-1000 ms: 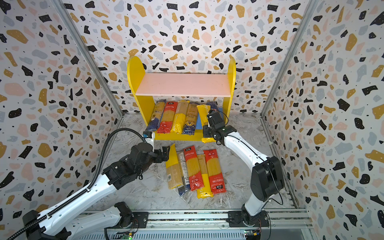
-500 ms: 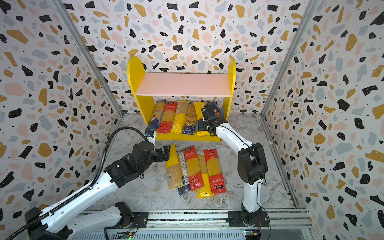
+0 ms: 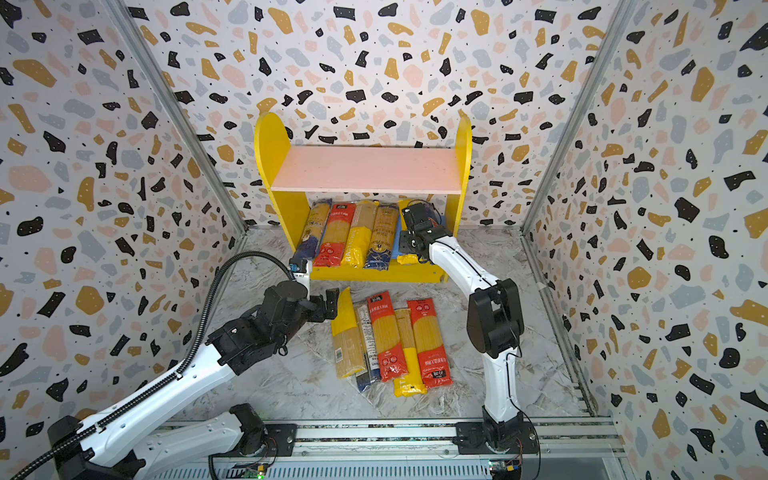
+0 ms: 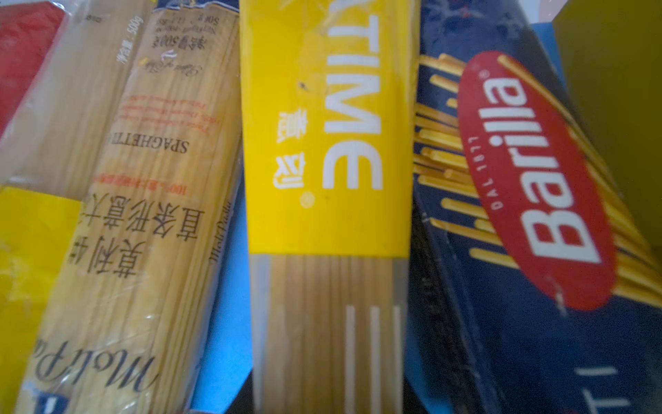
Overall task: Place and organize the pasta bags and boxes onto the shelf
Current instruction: 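Lower the PASTATIME bag onto the shelf beside the Barilla box and open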
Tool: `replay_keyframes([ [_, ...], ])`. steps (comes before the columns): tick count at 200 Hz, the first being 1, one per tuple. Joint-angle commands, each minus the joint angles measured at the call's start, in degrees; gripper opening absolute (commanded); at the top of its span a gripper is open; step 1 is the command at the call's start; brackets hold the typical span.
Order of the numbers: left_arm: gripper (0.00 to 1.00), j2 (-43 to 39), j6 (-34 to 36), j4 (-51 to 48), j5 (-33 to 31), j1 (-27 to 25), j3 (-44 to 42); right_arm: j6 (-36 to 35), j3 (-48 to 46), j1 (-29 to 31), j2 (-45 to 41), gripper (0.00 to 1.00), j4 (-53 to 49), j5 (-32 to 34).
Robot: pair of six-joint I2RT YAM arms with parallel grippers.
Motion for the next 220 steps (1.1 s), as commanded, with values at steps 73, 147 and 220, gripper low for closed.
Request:
replay_keyframes([
  [73, 1.00, -1.44, 2.09, -0.04, -1.73, 0.38, 0.90, -1.43, 8.31, -2.82, 0.11, 0.13, -2.53, 8.00],
  [147, 1.00, -0.65, 1.48, 0.24, -1.02, 0.55, 0.86, -2.97, 9.71, 0.30, 0.92, 0.16, -3.01, 5.63],
  [220, 1.00, -3.52, 1.18, -1.26, -1.79, 0.55, -0.18, 0.43, 11.72, 2.32, 2.18, 0.18, -4.80, 5.19],
])
